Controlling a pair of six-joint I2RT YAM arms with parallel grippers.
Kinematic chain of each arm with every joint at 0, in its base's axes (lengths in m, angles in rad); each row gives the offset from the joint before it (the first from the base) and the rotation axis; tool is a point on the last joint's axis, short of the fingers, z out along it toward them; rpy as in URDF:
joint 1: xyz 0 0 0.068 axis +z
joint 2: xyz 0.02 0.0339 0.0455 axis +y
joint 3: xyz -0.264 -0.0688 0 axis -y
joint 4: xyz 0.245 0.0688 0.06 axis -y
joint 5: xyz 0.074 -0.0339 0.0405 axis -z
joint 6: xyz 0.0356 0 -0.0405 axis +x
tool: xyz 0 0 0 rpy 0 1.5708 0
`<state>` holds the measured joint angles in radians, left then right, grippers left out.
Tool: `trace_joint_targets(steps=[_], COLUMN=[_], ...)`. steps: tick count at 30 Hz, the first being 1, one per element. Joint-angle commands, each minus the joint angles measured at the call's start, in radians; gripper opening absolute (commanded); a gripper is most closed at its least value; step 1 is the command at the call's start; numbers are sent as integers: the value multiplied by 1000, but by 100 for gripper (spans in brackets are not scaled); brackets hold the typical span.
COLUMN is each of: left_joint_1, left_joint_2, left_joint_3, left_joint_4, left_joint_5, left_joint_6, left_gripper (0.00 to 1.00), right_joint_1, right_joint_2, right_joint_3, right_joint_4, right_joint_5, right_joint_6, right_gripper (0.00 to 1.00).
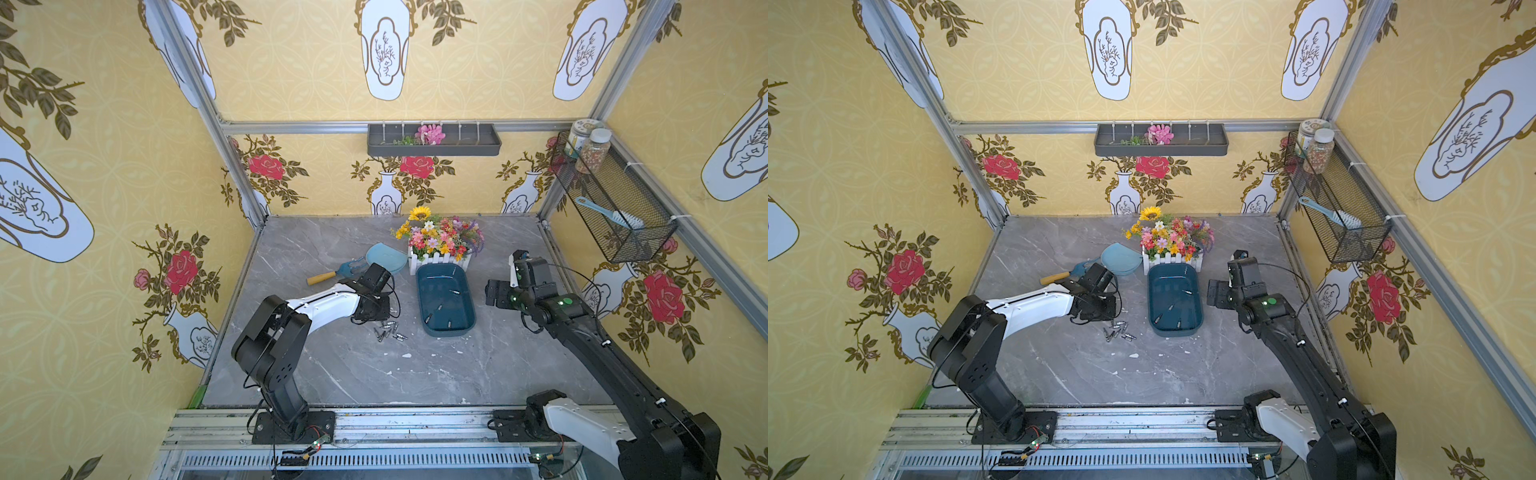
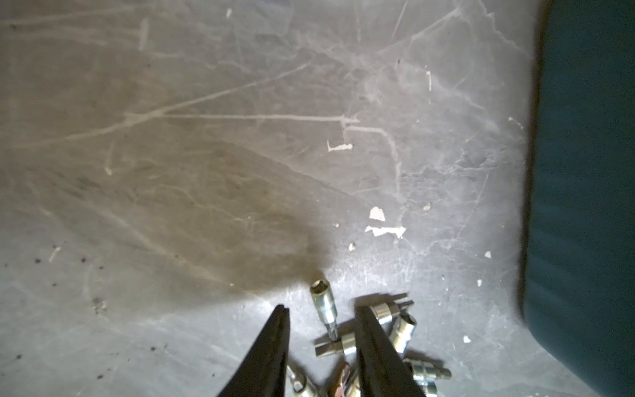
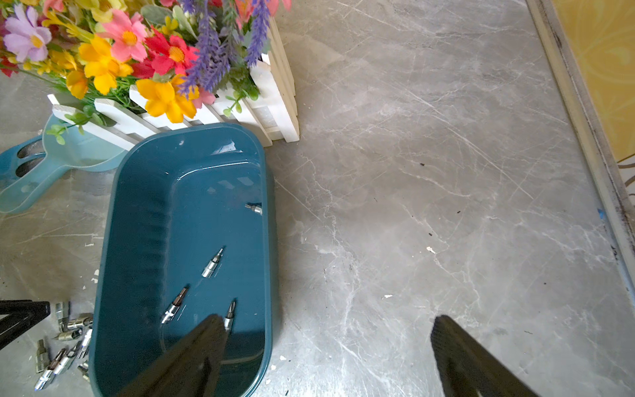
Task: Put the bit on the desktop into the storage box
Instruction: Pick up the screwdriver bit from the center of the board.
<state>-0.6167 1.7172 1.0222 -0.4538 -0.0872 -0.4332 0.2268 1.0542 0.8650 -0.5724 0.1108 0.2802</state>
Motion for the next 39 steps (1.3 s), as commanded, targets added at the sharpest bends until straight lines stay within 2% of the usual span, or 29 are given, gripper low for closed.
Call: trace_joint_targets(steps=[1, 19, 29, 39], left_joint_1=[-2, -9, -20, -21], left_joint_2=[20, 101, 115, 84], left_joint_3=[11, 32, 43, 58], left_joint_4=[-8, -9, -31, -34], left_joint_5=[-4, -15, -50, -52], left_joint_6=[14, 22, 24, 26], left_gripper=[36, 27, 15, 15], right_joint_1=[0, 0, 0, -2], right_joint_2=[0, -13, -13, -16], right_joint_3=[-1, -14, -21, -26], right_joint_4=[37, 36, 38, 38], right_joint_5=[14, 25, 38, 42], right_joint_6=[1, 2, 2, 3], right_gripper=[97, 97, 97, 97])
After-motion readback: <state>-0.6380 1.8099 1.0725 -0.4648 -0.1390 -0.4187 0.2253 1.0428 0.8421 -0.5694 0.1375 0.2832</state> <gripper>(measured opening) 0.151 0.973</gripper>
